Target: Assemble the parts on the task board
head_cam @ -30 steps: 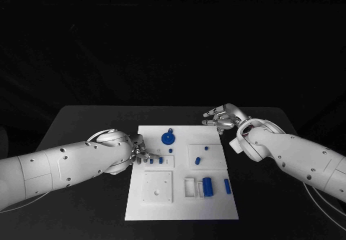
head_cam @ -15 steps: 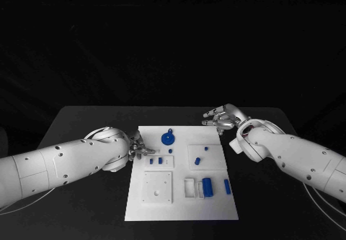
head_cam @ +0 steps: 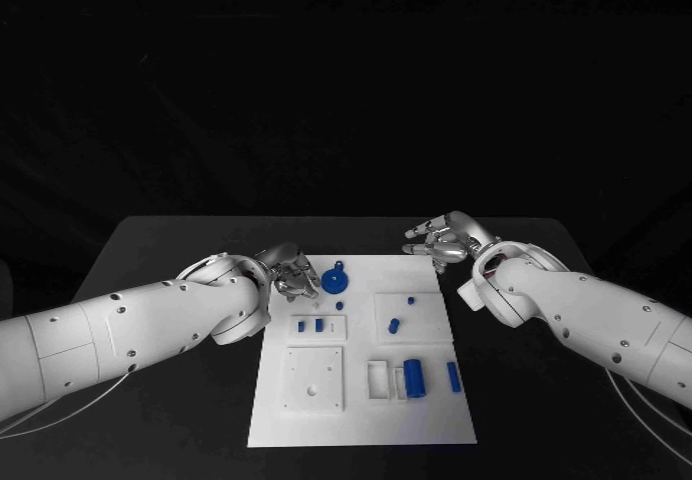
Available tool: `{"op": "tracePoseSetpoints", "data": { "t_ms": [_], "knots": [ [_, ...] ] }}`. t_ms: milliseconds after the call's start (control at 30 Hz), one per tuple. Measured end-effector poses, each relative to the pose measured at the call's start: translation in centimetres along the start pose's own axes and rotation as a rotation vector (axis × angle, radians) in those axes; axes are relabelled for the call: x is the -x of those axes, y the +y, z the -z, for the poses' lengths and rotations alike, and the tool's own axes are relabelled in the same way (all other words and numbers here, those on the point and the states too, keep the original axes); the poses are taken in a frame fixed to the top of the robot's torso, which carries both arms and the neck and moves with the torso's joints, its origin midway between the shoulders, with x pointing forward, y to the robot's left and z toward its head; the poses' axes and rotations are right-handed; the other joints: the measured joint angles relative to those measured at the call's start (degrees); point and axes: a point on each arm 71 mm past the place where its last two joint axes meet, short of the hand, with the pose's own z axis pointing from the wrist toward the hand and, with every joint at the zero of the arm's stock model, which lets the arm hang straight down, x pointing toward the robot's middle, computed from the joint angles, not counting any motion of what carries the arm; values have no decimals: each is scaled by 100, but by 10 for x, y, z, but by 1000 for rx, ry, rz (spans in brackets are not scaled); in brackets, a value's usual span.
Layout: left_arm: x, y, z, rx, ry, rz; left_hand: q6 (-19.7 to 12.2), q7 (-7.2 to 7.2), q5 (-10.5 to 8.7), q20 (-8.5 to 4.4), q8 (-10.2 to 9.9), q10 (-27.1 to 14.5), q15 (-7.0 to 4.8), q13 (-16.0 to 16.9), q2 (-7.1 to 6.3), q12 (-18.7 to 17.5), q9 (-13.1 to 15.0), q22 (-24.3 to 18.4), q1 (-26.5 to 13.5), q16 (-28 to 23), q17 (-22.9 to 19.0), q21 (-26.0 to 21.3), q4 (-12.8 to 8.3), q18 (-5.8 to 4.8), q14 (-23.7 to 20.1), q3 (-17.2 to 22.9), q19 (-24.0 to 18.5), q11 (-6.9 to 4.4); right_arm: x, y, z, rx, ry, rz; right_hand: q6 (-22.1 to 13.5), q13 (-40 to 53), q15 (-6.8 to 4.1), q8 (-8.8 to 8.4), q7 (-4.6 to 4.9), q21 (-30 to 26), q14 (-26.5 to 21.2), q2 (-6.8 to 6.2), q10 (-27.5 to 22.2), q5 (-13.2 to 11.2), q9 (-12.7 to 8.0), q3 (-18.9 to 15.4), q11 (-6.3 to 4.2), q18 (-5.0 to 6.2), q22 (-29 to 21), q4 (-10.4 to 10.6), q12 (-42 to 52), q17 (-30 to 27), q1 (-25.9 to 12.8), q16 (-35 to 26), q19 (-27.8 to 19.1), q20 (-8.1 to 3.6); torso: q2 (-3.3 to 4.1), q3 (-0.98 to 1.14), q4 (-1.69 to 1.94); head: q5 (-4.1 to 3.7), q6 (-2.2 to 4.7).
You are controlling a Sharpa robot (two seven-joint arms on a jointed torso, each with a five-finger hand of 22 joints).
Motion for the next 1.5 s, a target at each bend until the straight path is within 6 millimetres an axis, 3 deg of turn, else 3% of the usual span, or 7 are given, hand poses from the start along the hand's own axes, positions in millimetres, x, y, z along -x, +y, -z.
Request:
{"op": "tracePoseSetpoints", "data": {
  "t_ms": [200, 300, 400, 833, 1133, 1367, 1500],
  "knots": [
    [-3, -18, -1, -168, -54, -68, 85, -75, -630, 66, -254, 39, 19, 3, -100, -338, -146, -1, -149, 0, -65, 125, -60, 0, -20, -47, -68, 25, 0, 0, 0, 0, 0, 0, 1, 0, 0, 0, 0, -5, 0, 0, 0, 2, 0, 0, 0, 0, 0, 0, 0, 0, 0, 0, 0, 0, 0, -2, 0, 5, 14],
    [-6, -25, -2, -228, -72, -117, 85, -75, -683, 100, -260, -32, 49, 3, -136, -338, -172, -1, -183, -26, -114, -77, 20, 0, 10, -218, -34, 51, 0, 0, 0, 0, 0, 0, 1, -8, 5, 0, -1, -45, -5, 0, 0, 23, 0, 0, 0, 0, 0, 0, -5, -5, 0, -11, 0, 0, 0, -2, 0, 7, 19],
    [-9, -30, -5, -270, -84, -167, 106, -96, -875, 107, -260, -85, 50, 3, -107, -338, -175, -29, -212, -26, -136, -211, 114, 0, 11, -374, 38, 62, 0, 0, 0, 1, 0, -1, 1, -29, -2, 0, -2, -146, -40, -23, -20, 23, 0, 0, 20, -1, 0, 0, -39, -29, -23, -34, 0, 0, 1, -6, 0, 8, 30],
    [-23, -38, -16, -350, -83, -332, 81, -121, -846, 152, -281, -524, 122, 3, -107, -360, -215, -34, -212, -66, -240, -593, 210, -1, -61, -594, 143, 173, -1, 1, -1, 11, -1, -4, -9, -912, -8, 0, -10, -1397, -137, -6, -142, 23, 0, 35, -1, -1, -220, -17, -698, -475, -40, -610, 0, 0, 3, -4, -4, -8, 35],
    [-33, -34, -20, -354, -39, -407, -36, -108, -823, 173, -280, -615, 143, 3, -167, -360, -240, -14, -213, -66, -310, -921, 420, -1, -82, -820, 278, 186, 0, 2, 0, 23, -9, -15, -5, -2230, 11, 0, -14, -1861, -156, -30, -58, 45, 0, 117, -21, -1, -1187, -28, -1447, -904, -62, -1438, 0, 0, 6, -3, -4, -26, 1],
    [-40, -32, -23, -347, 3, -441, -122, -96, -779, 169, -280, -814, 142, 3, -190, -360, -243, 0, -189, -66, -333, -1076, 482, -1, -82, -882, 325, 216, 0, 4, 0, 33, -15, -28, -6, -3593, 52, 0, -13, -1861, -238, -52, 214, 45, 0, 240, 53, -1, -1806, -18, -2783, -1218, -83, -1641, -54, 54, 1, -4, 3, -35, -17],
    [-44, -30, -24, -340, 19, -451, -143, -75, -756, 158, -280, -892, 142, 3, -220, -360, -243, 0, -159, -66, -345, -1137, 489, -1, -82, -888, 376, 218, 0, 5, 0, 38, -18, -34, -24, -4602, 91, 0, 8, -1861, -277, -87, 488, 44, 0, 310, 173, -2, -1959, -10, -3867, -1259, -118, -1635, -23, 83, 0, -6, 3, -39, -23]
  ]
}}
